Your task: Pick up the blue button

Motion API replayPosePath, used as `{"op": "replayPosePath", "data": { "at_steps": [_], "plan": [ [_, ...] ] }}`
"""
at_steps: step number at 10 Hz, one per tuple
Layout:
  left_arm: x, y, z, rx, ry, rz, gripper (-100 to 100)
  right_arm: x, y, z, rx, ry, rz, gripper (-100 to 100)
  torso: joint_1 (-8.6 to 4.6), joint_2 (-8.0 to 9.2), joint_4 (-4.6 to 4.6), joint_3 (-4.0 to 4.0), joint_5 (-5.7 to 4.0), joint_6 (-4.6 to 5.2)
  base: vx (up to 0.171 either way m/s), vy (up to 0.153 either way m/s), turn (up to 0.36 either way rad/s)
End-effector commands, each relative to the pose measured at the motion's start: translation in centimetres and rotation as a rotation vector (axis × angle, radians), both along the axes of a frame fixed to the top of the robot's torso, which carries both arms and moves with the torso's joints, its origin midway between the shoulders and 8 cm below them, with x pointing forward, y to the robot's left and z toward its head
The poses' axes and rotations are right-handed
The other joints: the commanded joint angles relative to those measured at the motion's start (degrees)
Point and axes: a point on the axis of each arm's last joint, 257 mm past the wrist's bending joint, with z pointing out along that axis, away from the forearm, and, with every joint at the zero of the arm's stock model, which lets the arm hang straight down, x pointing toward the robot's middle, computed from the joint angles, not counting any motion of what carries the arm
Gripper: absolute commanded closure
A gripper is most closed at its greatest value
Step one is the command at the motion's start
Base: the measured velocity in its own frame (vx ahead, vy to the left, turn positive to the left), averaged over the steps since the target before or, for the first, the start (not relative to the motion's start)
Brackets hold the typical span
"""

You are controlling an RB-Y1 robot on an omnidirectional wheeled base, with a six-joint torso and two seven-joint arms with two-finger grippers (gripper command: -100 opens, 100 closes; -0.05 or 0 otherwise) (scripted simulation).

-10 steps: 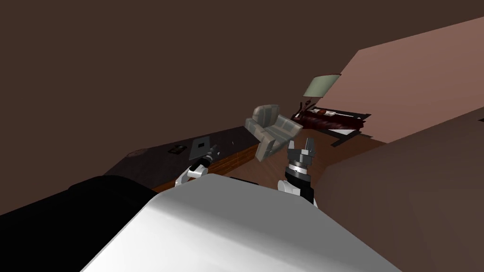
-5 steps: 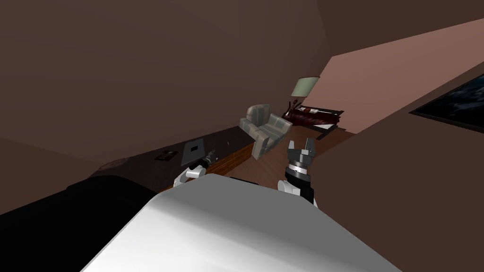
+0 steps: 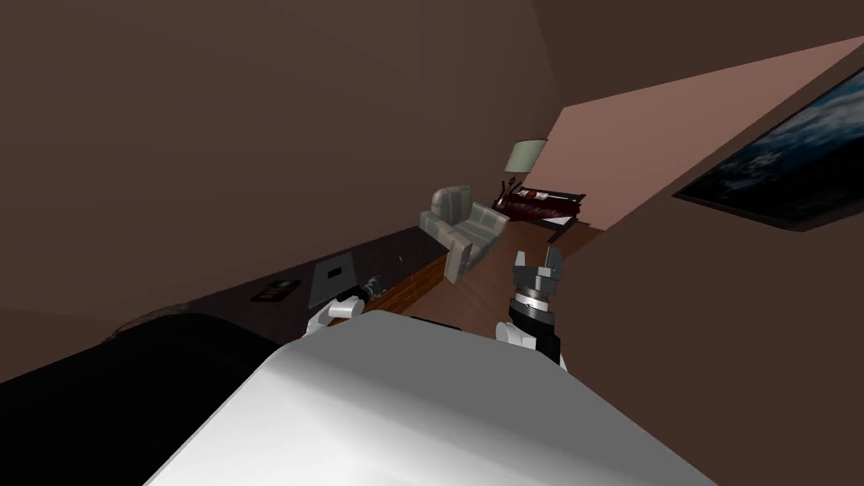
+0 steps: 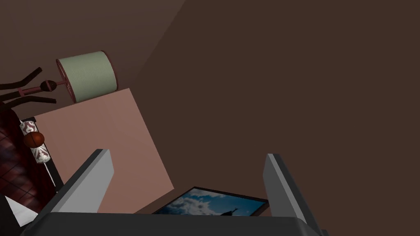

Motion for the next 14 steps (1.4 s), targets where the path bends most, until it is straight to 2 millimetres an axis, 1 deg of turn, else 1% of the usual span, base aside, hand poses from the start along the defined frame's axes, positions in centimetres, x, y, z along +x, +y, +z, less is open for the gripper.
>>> {"op": "replayPosePath", "data": {
  "at_steps": [1, 2, 3, 4, 5, 6, 7, 8, 9, 10, 11, 12, 13, 14],
  "plan": [
    [-1.7, 1.2, -2.1, -0.053, 0.080, 0.054, -100, 0.0, 0.0, 0.0, 0.000, 0.000, 0.000, 0, 0.00, 0.00, 0.00, 0.00, 0.00, 0.00, 0.035, 0.001, -0.243],
    [-1.9, 1.3, -2.2, -0.052, 0.084, 0.056, -100, 0.0, 0.0, 0.0, 0.000, 0.000, 0.000, 0, 0.00, -0.03, 0.00, -0.01, 0.00, 0.04, 0.032, 0.005, -0.128],
    [-3.0, 2.5, -3.6, -0.094, 0.134, 0.107, -100, 0.0, 0.0, 0.0, 0.000, 0.000, 0.000, 0, -0.01, -0.03, 0.00, -0.01, 0.00, 0.00, 0.048, -0.002, -0.259],
    [-3.3, 2.4, -3.9, -0.096, 0.150, 0.107, -100, 0.0, 0.0, 0.0, 0.000, 0.000, 0.000, 0, -0.02, -0.09, -0.01, -0.04, 0.00, 0.05, 0.045, 0.010, -0.126],
    [-4.5, 3.5, -5.1, -0.137, 0.202, 0.160, -100, 0.0, 0.0, 0.0, 0.000, 0.000, 0.000, 0, 0.00, -0.08, -0.01, -0.04, 0.00, -0.01, 0.052, 0.016, -0.226],
    [-4.8, 3.5, -5.3, -0.138, 0.212, 0.161, -100, 0.0, 0.0, 0.0, 0.000, 0.000, 0.000, 0, 0.03, -0.11, -0.01, -0.06, 0.01, 0.04, 0.048, 0.022, -0.114],
    [-6.0, 4.5, -6.3, -0.177, 0.264, 0.216, -100, 0.0, 0.0, 0.0, 0.000, 0.000, 0.000, 0, 0.04, -0.09, -0.02, -0.05, 0.01, -0.01, 0.053, 0.019, -0.272],
    [-6.2, 4.6, -6.5, -0.178, 0.271, 0.218, -100, 0.0, 0.0, 0.0, 0.000, 0.000, 0.000, 0, 0.05, -0.12, -0.02, -0.06, 0.01, 0.04, 0.058, 0.012, -0.114],
    [-7.3, 5.4, -7.2, -0.216, 0.320, 0.271, -100, 0.0, 0.0, 0.0, 0.000, 0.000, 0.000, 0, 0.01, -0.13, -0.02, -0.07, 0.00, -0.02, 0.080, 0.015, -0.186],
    [-7.6, 5.6, -7.5, -0.215, 0.326, 0.277, -100, 0.0, 0.0, 0.0, 0.000, 0.000, 0.000, 0, 0.02, -0.20, -0.03, -0.11, 0.00, 0.03, 0.064, 0.020, -0.140],
    [-8.5, 6.4, -8.0, -0.253, 0.367, 0.329, -100, 0.0, 0.0, 0.0, 0.000, 0.000, 0.000, 0, 0.02, -0.17, -0.04, -0.10, 0.01, -0.01, 0.076, 0.032, -0.252],
    [-9.0, 6.7, -8.3, -0.251, 0.377, 0.338, -100, 0.0, 0.0, 0.0, 0.000, 0.000, 0.000, 0, 0.07, -0.21, -0.03, -0.11, 0.01, 0.03, 0.065, 0.031, -0.112],
    [-10.2, 7.6, -8.9, -0.285, 0.422, 0.399, -100, 0.0, 0.0, 0.0, 0.000, 0.000, 0.000, 0, 0.05, -0.18, -0.04, -0.10, 0.02, -0.02, 0.079, 0.028, -0.206],
    [-10.3, 7.7, -8.9, -0.285, 0.423, 0.401, -100, 0.0, 0.0, 0.0, 0.000, 0.000, 0.000, 0, 0.06, -0.22, -0.04, -0.12, 0.01, 0.02, 0.073, 0.026, -0.109]
  ]
}}
